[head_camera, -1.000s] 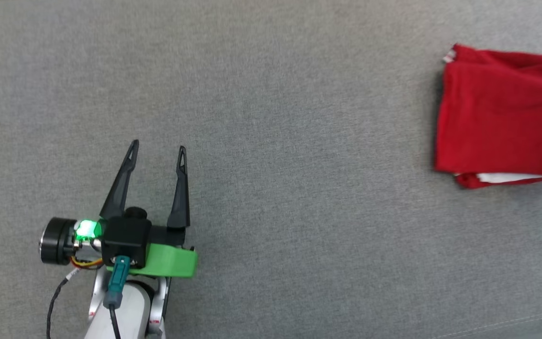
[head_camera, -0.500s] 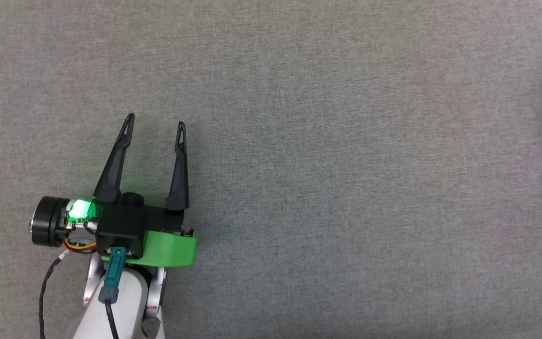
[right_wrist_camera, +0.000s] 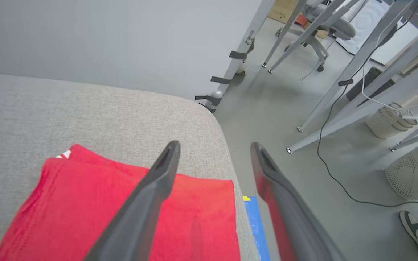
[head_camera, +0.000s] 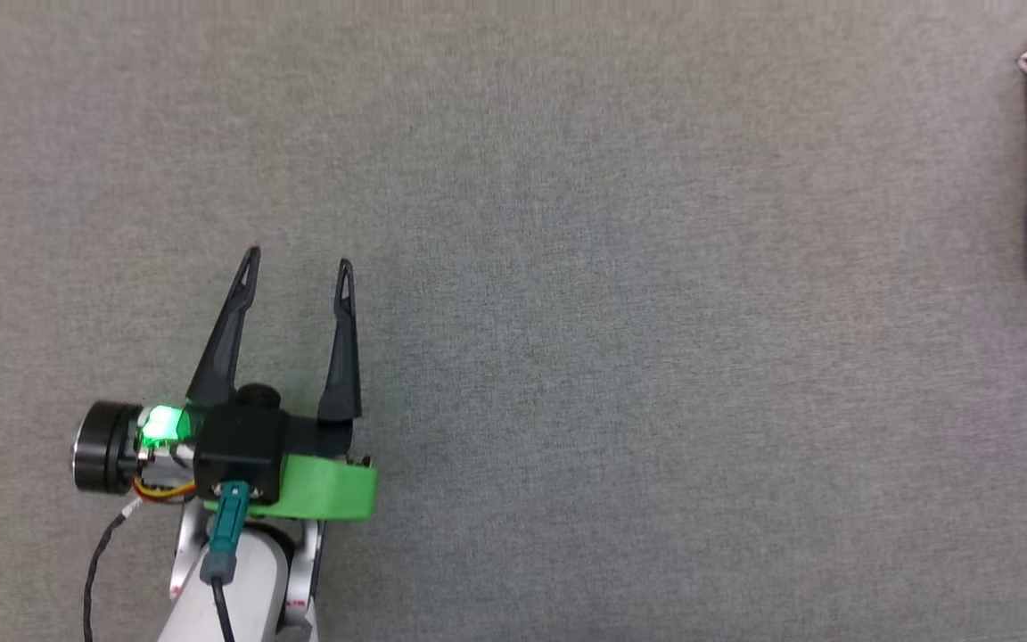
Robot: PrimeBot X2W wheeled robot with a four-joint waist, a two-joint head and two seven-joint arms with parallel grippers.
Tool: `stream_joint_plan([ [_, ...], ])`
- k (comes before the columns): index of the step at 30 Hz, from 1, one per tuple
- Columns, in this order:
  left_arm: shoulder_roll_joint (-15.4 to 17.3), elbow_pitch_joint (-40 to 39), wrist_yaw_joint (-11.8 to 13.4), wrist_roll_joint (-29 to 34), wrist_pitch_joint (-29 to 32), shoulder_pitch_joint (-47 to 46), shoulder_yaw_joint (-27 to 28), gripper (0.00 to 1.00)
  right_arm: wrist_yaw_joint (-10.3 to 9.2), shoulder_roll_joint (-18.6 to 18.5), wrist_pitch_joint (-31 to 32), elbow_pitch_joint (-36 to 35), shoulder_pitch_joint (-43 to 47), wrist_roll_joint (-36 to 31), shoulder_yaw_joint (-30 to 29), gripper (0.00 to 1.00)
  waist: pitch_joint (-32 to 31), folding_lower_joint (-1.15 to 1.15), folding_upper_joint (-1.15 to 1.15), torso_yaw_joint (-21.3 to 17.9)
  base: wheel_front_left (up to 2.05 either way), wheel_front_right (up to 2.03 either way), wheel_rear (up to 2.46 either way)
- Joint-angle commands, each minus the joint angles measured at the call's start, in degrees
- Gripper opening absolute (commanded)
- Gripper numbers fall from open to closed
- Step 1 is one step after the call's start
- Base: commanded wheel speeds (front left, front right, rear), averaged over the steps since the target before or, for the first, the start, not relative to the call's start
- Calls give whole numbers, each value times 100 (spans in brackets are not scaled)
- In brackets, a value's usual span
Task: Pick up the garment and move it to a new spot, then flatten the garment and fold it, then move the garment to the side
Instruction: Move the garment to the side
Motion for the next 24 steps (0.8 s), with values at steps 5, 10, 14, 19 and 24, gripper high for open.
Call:
stream_joint_plan([
  [5,-57,67,89,-125,-34,347,56,100,-4,490,-848,-794,417,-590,-286,100,-791,0,0,-8,0,0,0],
  [10,-116,119,95,-192,-34,550,121,100,-4,1365,-1381,-1821,841,-1377,-677,100,-1156,0,0,129,0,0,0],
  [14,-152,185,77,-218,-34,668,172,100,-4,2152,-1642,-2679,1258,-2002,-804,100,-1410,0,0,274,0,0,0],
  [19,-211,267,46,-235,-34,770,227,100,-4,2914,-1786,-3397,1991,-2396,-603,100,-1679,0,0,465,0,0,0],
  [24,-281,390,-4,-241,-34,947,296,100,-4,3677,-1831,-3662,3021,-2515,-185,100,-2009,0,0,658,0,0,0],
])
